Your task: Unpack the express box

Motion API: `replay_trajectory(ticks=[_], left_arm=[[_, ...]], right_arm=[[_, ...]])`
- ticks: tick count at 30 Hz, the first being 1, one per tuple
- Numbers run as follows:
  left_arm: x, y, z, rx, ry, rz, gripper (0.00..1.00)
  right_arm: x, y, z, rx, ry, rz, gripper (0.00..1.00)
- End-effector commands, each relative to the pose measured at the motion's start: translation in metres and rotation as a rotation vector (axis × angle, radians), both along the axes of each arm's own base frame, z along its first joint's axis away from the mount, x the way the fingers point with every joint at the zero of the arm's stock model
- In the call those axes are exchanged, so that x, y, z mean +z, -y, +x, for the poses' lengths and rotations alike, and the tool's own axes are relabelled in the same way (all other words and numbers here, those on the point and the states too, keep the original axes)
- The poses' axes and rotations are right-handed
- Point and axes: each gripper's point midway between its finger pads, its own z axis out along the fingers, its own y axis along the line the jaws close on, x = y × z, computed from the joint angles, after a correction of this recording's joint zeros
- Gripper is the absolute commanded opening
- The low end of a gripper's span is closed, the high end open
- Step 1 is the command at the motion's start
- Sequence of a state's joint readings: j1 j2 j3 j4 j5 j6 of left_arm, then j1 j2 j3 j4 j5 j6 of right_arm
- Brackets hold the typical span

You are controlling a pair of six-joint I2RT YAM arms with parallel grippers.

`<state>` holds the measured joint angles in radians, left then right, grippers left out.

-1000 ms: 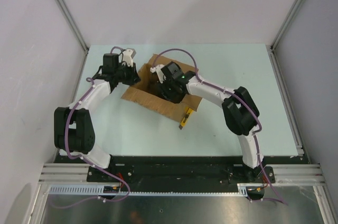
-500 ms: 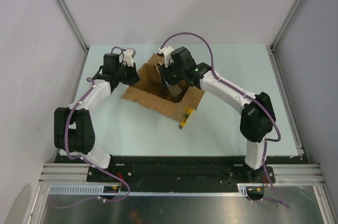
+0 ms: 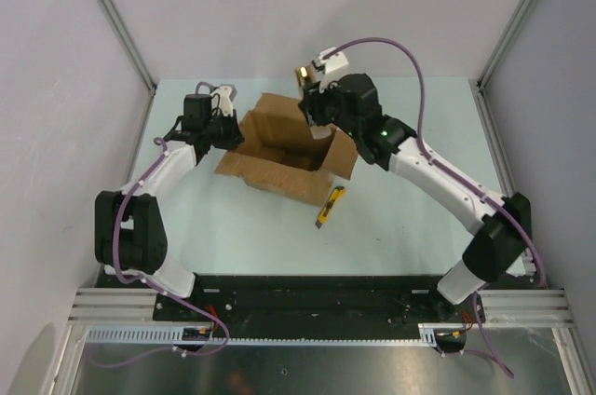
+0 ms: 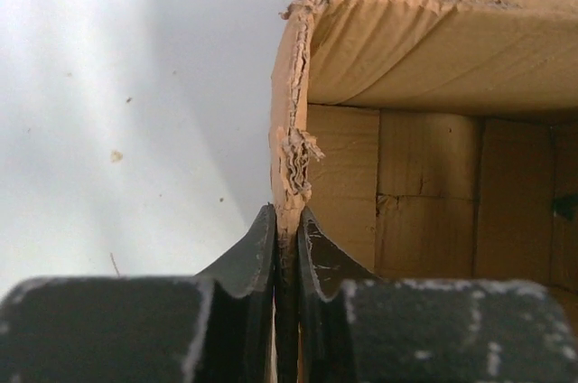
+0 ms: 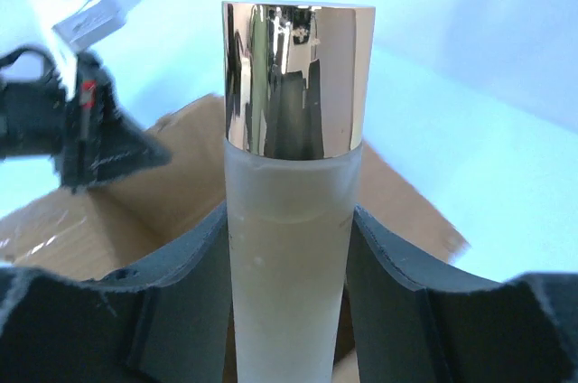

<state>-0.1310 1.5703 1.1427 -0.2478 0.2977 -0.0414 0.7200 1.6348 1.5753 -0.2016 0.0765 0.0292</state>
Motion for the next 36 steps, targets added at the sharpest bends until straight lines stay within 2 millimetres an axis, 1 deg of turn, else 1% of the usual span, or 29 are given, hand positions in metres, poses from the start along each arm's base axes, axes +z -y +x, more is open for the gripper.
replay_trajectory(ticks=[1,2,3,4,5,6,7,9,10,11,13,15,16,17,18,19,21,22,23,24,25,26,28,31,32,33,34,35,36], left_arm=[[0.035,-0.021,0.007,0.161,0.081,0.014,0.09],[0.037,-0.023,0.007,0.2,0.075,-0.006,0.05],[0.04,-0.027,0.006,0.226,0.076,-0.01,0.0],[0.038,-0.036,0.005,0.275,0.07,-0.002,0.0],[0.038,-0.039,0.004,0.312,0.06,-0.013,0.0],[0.038,-0.043,0.003,0.337,0.056,-0.011,0.0],[0.037,-0.048,0.0,0.362,0.049,-0.008,0.0],[0.035,-0.058,-0.003,0.413,0.045,0.022,0.0],[0.036,-0.063,-0.004,0.44,0.049,0.034,0.01],[0.036,-0.071,-0.005,0.481,0.05,0.052,0.02],[0.035,-0.076,-0.007,0.506,0.04,0.061,0.1],[0.035,-0.076,-0.009,0.513,0.026,0.056,0.2],[0.035,-0.076,-0.01,0.513,0.021,0.054,0.23],[0.034,-0.075,-0.01,0.514,0.014,0.05,0.26],[0.034,-0.074,-0.012,0.512,0.005,0.048,0.33],[0.036,-0.073,-0.012,0.511,0.004,0.039,0.35],[0.038,-0.068,-0.013,0.492,-0.004,0.02,0.43],[0.041,-0.067,-0.013,0.489,-0.003,0.007,0.45],[0.043,-0.065,-0.013,0.481,-0.003,-0.001,0.48],[0.048,-0.061,-0.013,0.465,0.0,-0.017,0.58],[0.051,-0.059,-0.013,0.46,0.002,-0.025,0.61],[0.054,-0.057,-0.013,0.452,0.005,-0.035,0.61],[0.065,-0.055,-0.012,0.447,0.017,-0.052,0.66],[0.081,-0.052,-0.012,0.432,0.03,-0.087,0.77],[0.084,-0.052,-0.014,0.434,0.026,-0.089,0.83],[0.092,-0.053,-0.014,0.437,0.037,-0.096,0.89],[0.098,-0.054,-0.016,0.446,0.038,-0.111,0.99],[0.102,-0.055,-0.019,0.457,0.033,-0.117,1.0],[0.107,-0.057,-0.02,0.469,0.041,-0.126,1.0]], right_arm=[[0.095,0.061,0.021,-0.285,0.293,0.208,0.0],[0.104,0.073,0.021,-0.329,0.322,0.233,0.0],[0.09,0.081,0.023,-0.368,0.314,0.215,0.0],[0.087,0.097,0.027,-0.45,0.323,0.216,0.0],[0.09,0.106,0.029,-0.489,0.35,0.239,0.0],[0.075,0.113,0.03,-0.521,0.344,0.221,0.0],[0.077,0.127,0.032,-0.599,0.383,0.234,0.0],[0.069,0.139,0.035,-0.645,0.408,0.231,0.0],[0.058,0.147,0.037,-0.683,0.424,0.234,0.0],[0.052,0.153,0.04,-0.693,0.431,0.233,0.0],[0.037,0.159,0.044,-0.706,0.451,0.265,0.0],[0.022,0.166,0.05,-0.702,0.459,0.276,0.0],[0.015,0.169,0.05,-0.699,0.475,0.289,0.0],[0.009,0.17,0.051,-0.693,0.482,0.286,0.0],[0.001,0.167,0.053,-0.662,0.491,0.269,0.0],[-0.008,0.17,0.049,-0.659,0.528,0.256,0.0],[-0.015,0.171,0.046,-0.64,0.571,0.25,0.0],[-0.015,0.171,0.044,-0.635,0.604,0.269,0.0],[-0.027,0.173,0.04,-0.628,0.6,0.251,0.0],[-0.031,0.173,0.039,-0.62,0.604,0.257,0.0],[-0.031,0.176,0.037,-0.618,0.621,0.276,0.0],[-0.04,0.177,0.035,-0.609,0.609,0.278,0.0],[-0.04,0.179,0.032,-0.602,0.621,0.307,0.0],[-0.049,0.182,0.032,-0.597,0.621,0.334,0.0],[-0.053,0.183,0.034,-0.597,0.613,0.337,0.0],[-0.056,0.181,0.034,-0.59,0.609,0.348,0.0],[-0.058,0.181,0.035,-0.589,0.603,0.347,0.0],[-0.064,0.179,0.036,-0.587,0.594,0.34,0.0],[-0.065,0.179,0.037,-0.582,0.597,0.345,0.0]])
